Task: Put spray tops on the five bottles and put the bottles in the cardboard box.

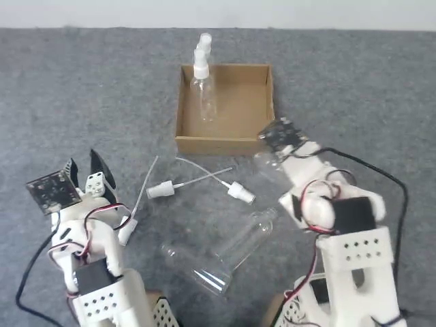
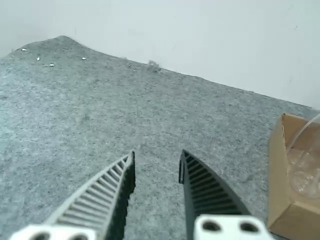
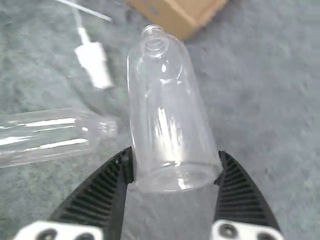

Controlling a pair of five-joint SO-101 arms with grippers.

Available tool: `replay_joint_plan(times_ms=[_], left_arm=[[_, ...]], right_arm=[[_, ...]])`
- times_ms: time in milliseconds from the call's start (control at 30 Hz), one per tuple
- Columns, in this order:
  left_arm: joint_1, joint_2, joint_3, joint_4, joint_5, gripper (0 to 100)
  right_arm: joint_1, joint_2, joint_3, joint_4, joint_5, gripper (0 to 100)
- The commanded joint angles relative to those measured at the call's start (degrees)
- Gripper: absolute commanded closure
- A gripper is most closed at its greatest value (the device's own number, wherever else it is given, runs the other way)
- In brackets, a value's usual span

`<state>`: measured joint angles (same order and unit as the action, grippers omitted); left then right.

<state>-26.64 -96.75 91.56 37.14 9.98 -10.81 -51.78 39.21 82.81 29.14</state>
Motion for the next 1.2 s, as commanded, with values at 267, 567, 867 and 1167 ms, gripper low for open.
replay_joint_plan(times_ms=[267, 567, 867, 1167], left_arm=[[0.0, -0.8, -0.6, -1.7, -0.4, 86], [0.0, -0.8, -0.5, -1.7, -0.4, 86], [0.0, -0.8, -0.5, -1.7, -0.4, 86], [0.0, -0.8, -0.5, -1.7, -0.4, 86]], right_arm=[[12.5, -2.4, 7.1, -6.3, 7.4, 83.3], [13.4, -2.4, 16.6, -12.0, 7.4, 82.7], [13.1, -1.9, 16.3, -5.3, 7.5, 66.6], [13.1, -1.9, 16.3, -2.2, 9.0, 66.3]])
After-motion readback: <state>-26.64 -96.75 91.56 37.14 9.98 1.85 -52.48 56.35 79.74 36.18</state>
